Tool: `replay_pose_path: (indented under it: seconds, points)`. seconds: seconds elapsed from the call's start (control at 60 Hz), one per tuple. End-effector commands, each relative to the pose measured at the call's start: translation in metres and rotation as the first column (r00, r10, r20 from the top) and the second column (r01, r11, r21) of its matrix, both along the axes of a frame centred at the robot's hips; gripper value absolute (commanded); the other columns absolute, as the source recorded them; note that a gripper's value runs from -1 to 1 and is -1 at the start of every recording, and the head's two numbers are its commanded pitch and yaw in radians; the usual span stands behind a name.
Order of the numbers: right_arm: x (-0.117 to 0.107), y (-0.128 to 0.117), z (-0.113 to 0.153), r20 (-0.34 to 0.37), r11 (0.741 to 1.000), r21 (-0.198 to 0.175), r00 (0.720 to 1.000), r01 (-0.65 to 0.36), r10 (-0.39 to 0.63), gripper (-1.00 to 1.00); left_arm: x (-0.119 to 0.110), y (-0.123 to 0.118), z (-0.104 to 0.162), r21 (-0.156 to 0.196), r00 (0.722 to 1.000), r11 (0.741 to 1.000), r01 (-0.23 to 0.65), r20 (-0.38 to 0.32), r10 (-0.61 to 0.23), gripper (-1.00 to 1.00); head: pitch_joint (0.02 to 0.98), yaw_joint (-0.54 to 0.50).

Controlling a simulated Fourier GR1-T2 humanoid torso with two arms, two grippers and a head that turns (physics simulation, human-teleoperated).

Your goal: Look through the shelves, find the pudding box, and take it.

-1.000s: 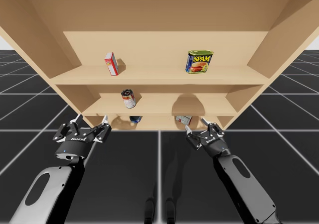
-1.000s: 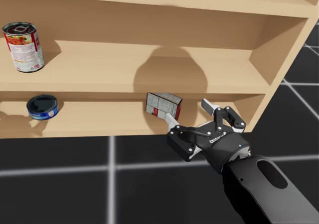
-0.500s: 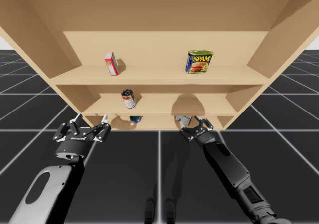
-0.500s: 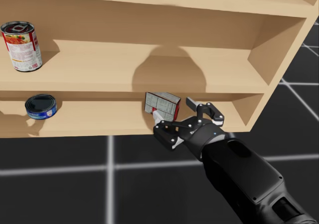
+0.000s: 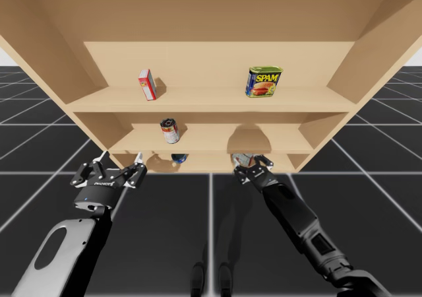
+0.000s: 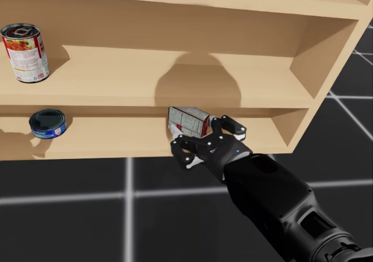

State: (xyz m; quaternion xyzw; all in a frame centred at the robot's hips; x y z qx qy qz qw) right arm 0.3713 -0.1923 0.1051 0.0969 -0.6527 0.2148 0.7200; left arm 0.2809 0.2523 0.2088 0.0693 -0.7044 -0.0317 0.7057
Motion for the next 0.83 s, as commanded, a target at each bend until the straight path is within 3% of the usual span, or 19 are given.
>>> replay_pose_path:
  seconds: [0.017,0.033,0.083,0.433,0.617,0.833]
  points:
    - [-0.001,-0.001,-0.008,-0.024,1.000,-0.012,1.000,-0.013,0.013,0.48,0.000,0.000,-0.001,0.002,1.000,1.000,0.001,-0.002,-0.001,-1.00,0.738,-0.20]
    - [-0.001,-0.002,-0.009,-0.024,1.000,-0.014,1.000,-0.012,0.012,0.80,0.000,0.000,-0.001,0.002,1.000,1.000,0.001,-0.002,-0.001,-1.00,0.738,-0.20]
    - [-0.001,-0.003,-0.010,-0.027,1.000,-0.015,1.000,-0.004,0.004,0.99,0.000,0.000,-0.001,0.002,1.000,1.000,0.002,-0.002,-0.002,-1.00,0.738,-0.20]
    - [-0.019,-0.012,0.007,0.027,0.999,-0.034,0.999,0.018,-0.017,1.00,0.001,0.001,-0.001,0.001,1.000,1.000,0.001,-0.002,-0.001,-1.00,0.734,-0.20]
    - [-0.048,-0.025,0.021,0.079,0.997,-0.050,0.996,0.055,-0.051,1.00,0.001,0.000,-0.002,0.003,1.000,1.000,0.002,-0.003,-0.002,-1.00,0.735,-0.20]
    - [-0.099,-0.039,0.036,0.137,0.995,-0.052,0.988,0.080,-0.072,1.00,0.001,0.000,-0.002,0.003,1.000,1.000,0.002,-0.003,-0.002,-1.00,0.733,-0.21]
